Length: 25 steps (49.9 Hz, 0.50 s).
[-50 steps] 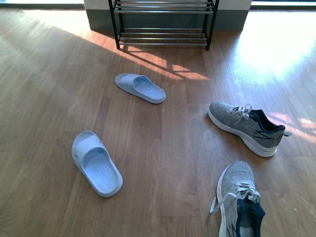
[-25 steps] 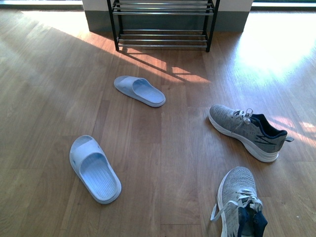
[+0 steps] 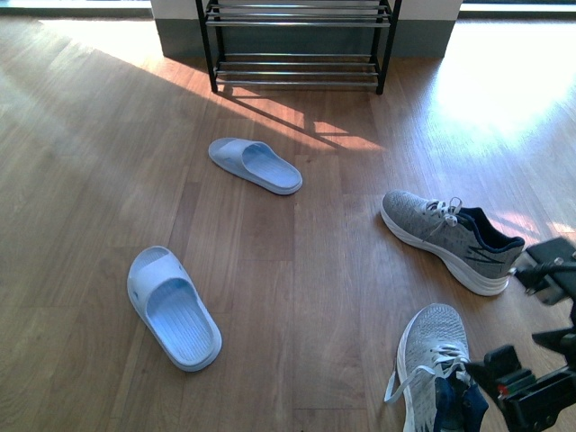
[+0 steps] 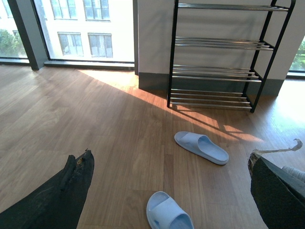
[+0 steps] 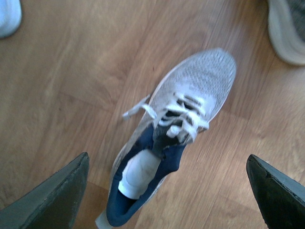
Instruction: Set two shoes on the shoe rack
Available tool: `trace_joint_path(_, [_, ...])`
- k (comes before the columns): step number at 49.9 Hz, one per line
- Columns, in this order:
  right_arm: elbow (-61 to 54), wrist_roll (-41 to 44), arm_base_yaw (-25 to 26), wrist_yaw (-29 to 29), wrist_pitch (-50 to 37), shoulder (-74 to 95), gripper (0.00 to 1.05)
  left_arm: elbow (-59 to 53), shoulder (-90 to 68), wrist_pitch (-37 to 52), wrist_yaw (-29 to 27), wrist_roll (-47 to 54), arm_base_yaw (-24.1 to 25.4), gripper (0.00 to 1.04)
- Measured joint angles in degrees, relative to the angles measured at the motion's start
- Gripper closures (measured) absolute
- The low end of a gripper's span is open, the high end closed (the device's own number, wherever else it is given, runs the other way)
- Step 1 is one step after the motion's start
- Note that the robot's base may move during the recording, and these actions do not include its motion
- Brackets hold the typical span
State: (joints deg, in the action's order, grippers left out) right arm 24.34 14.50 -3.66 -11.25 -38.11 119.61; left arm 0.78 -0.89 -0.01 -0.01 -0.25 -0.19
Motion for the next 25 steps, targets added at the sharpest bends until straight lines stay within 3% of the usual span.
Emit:
trace_joint_path(11, [6.88, 0.70, 2.05, 2.62, -1.25, 18.43, 0.09, 0.00, 0.00, 0.00, 0.02, 0.00, 0.00, 0.09])
trace_joint_path(25, [12.46, 1.38, 4.24, 3.80, -2.10, 29.94, 0.09, 0.00, 0.00, 0.00, 0.02, 0.00, 0.00, 0.09])
